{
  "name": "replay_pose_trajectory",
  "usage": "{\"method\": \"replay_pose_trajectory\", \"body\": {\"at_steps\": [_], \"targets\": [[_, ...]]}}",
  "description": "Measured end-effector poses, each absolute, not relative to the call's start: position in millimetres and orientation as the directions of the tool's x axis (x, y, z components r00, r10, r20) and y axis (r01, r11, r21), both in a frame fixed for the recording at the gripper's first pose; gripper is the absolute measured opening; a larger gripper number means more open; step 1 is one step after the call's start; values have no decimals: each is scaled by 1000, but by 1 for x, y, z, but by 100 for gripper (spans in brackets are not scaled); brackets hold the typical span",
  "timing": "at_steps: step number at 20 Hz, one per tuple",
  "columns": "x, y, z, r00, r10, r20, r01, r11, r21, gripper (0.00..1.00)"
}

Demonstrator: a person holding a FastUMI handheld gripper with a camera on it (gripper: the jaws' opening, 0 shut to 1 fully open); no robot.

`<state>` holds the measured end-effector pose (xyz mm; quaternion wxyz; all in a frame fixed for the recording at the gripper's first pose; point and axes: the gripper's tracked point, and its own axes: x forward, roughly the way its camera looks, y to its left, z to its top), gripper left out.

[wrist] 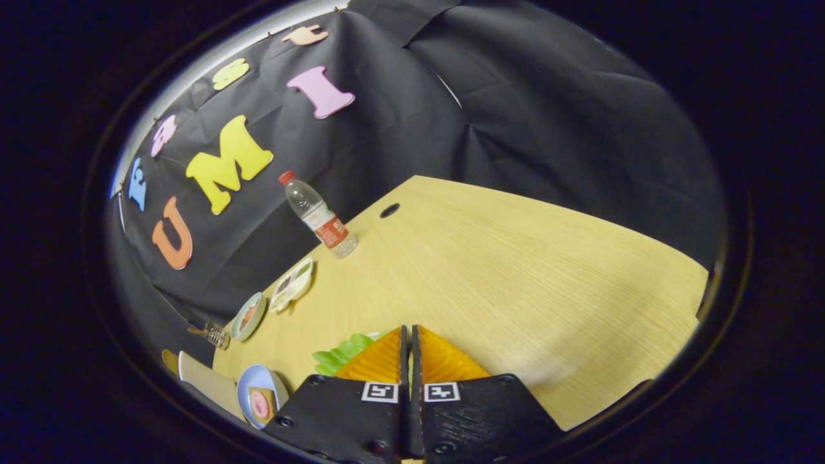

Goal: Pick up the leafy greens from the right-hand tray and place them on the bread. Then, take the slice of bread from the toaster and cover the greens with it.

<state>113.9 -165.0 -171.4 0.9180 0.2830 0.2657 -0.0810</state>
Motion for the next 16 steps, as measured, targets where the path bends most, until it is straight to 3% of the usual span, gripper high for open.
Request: {"method": "replay_pose_trajectory", "body": {"at_steps": [16], "targets": [[80,-54,-39,957,86,-277,68,862,502,0]]}}
